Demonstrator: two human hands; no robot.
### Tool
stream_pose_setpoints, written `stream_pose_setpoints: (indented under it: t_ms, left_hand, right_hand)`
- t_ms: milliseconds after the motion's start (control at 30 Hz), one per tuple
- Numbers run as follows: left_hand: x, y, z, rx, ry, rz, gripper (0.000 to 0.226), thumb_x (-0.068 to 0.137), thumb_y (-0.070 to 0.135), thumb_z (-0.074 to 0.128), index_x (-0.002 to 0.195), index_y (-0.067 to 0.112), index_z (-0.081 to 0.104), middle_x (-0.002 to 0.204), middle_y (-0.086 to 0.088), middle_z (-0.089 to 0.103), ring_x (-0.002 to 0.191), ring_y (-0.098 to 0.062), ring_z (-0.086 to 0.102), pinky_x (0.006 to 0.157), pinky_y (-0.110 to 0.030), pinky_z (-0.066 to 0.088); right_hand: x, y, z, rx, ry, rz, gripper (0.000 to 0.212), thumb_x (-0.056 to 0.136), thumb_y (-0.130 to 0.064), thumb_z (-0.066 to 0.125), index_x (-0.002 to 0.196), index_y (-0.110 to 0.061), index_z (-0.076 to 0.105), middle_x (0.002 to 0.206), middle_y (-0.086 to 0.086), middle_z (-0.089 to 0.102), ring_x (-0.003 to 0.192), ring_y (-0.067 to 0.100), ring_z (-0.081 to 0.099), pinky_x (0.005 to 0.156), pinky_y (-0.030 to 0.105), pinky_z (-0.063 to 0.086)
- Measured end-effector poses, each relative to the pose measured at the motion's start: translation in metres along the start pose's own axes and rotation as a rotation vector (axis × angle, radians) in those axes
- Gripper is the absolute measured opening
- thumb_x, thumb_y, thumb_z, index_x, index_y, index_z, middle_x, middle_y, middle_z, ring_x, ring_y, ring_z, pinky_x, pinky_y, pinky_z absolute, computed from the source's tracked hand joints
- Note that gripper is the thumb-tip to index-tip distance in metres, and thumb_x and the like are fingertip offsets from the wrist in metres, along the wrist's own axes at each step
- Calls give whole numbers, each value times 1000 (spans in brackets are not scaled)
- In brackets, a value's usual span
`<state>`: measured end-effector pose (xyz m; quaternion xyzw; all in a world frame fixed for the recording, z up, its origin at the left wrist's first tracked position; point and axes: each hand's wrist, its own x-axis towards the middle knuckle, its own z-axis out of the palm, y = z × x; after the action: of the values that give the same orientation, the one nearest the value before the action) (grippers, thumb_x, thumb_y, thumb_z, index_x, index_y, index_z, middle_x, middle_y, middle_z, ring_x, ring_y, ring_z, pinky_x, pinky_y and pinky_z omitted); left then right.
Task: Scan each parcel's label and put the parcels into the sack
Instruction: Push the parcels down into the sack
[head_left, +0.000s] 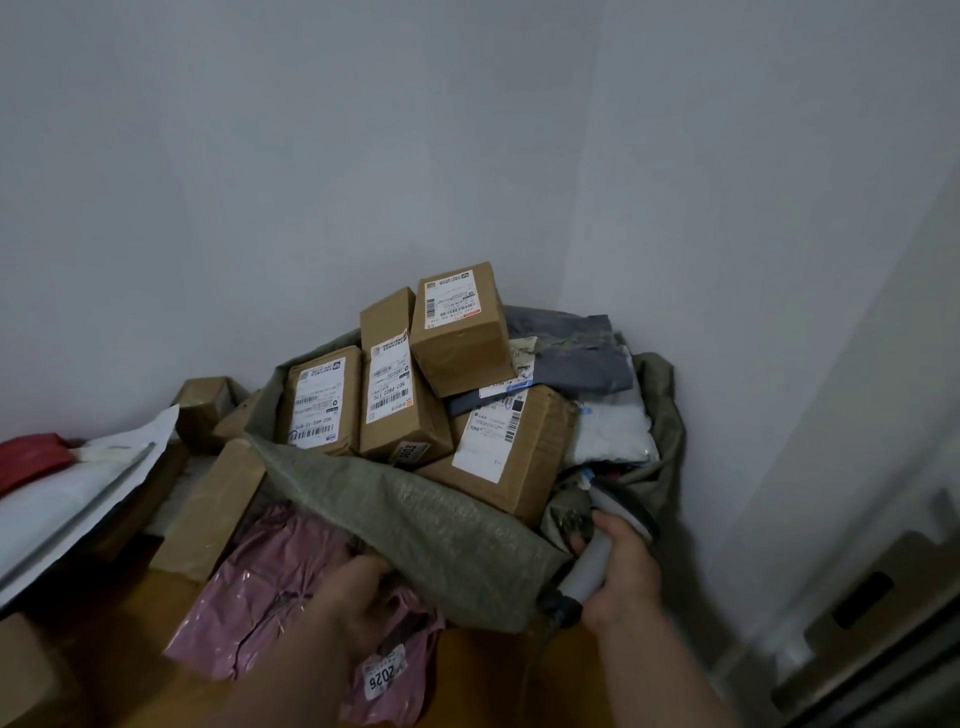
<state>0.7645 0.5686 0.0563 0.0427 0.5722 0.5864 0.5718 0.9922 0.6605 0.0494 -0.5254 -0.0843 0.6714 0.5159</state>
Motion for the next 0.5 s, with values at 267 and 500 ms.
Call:
stream_pose_setpoints:
  t_ms: [267,500]
  left_hand:
    - [-7,15,10,-316,-90,-173,29,94,24,65,115,4,66,97,-16,74,90,-28,67,55,-33,58]
    - [-23,62,45,-442,-19,10,9,98,15,60,104,9,62,100,-11,67,92,-25,64,67,-33,52]
  right_hand:
    - [-29,-34,14,72,15,-166,38,74,-19,81,108,-7,70,104,17,72,95,39,69,78,48,58]
    - [-62,-65,44,75,-18,-275,37,75,-19,81,109,-10,71,103,14,73,92,35,70,83,51,59]
